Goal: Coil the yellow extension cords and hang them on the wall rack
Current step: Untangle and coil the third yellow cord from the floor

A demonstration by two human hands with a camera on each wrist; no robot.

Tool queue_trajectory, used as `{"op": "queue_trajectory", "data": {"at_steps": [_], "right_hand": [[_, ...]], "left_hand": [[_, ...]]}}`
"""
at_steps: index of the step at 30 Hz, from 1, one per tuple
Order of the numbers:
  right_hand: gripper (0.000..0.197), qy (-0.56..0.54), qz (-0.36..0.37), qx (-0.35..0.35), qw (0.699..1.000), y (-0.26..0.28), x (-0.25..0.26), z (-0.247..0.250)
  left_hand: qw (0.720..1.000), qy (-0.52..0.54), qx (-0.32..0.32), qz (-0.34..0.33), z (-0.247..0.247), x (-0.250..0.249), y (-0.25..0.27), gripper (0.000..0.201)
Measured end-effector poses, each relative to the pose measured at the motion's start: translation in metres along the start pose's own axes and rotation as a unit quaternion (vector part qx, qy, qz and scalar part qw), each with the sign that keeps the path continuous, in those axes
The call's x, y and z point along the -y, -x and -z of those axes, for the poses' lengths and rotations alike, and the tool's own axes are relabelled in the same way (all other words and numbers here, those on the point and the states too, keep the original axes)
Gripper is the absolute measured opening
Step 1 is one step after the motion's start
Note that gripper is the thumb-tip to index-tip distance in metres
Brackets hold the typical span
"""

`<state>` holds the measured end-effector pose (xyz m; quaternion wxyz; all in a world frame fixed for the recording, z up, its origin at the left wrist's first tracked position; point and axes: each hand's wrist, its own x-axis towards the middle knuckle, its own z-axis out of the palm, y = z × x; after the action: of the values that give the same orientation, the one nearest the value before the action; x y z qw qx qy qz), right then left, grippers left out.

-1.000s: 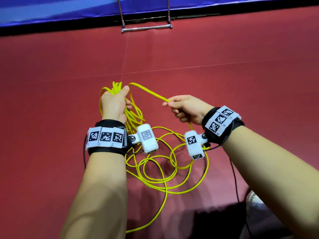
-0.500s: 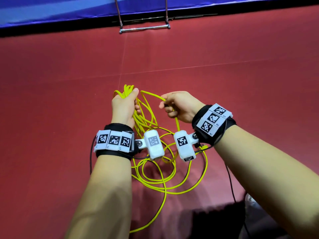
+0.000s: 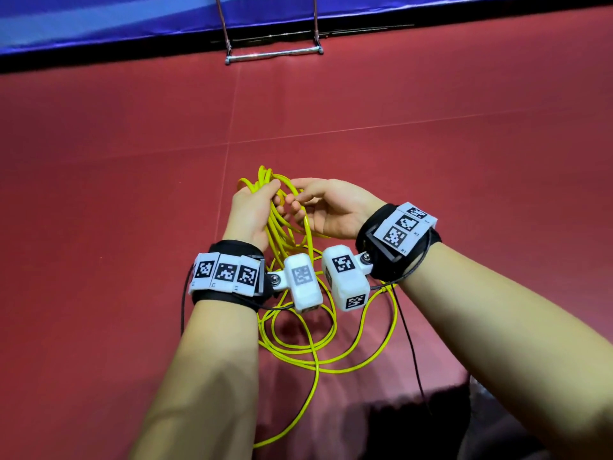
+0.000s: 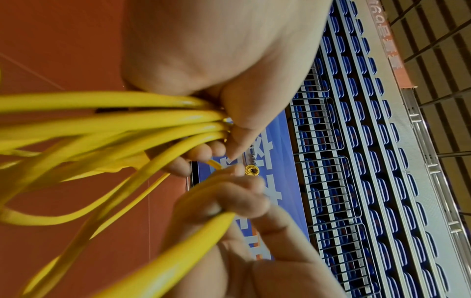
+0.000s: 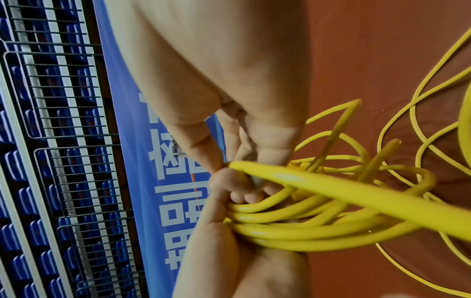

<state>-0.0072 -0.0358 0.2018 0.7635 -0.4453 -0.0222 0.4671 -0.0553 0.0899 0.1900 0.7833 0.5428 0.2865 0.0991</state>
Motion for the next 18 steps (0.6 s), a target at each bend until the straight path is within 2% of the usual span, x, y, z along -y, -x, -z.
{"op": "queue_trajectory", "data": {"at_steps": [3,8,10,13,16,18], "right_hand": [[0.042,0.041,-0.010,0.030,0.999,0.002,0.000,-0.002],[0.034,0.147,-0.029,0.086,0.985,0.004,-0.004,-0.002],[0.035,0.173,-0.023,0.078,0.982,0.004,-0.007,-0.002],[0.037,0.187,0.024,0.037,0.981,0.001,-0.013,-0.001],[0.022,0.231,0.088,-0.010,0.969,-0.001,-0.018,-0.002],[0.021,0.265,0.106,-0.007,0.958,-0.002,-0.022,-0.005]], "left_hand": [[1.000,0.001,0.008,0.010,-0.002,-0.003,0.007,0.022],[0.998,-0.016,0.020,0.051,0.001,-0.005,0.011,0.044],[0.998,-0.014,0.023,0.060,0.002,-0.006,0.011,0.043],[0.996,-0.007,0.050,0.070,0.004,-0.008,0.012,0.031],[0.995,0.001,0.082,0.060,0.006,-0.006,0.011,0.028],[0.996,-0.010,0.070,0.053,0.005,-0.003,0.010,0.029]]}}
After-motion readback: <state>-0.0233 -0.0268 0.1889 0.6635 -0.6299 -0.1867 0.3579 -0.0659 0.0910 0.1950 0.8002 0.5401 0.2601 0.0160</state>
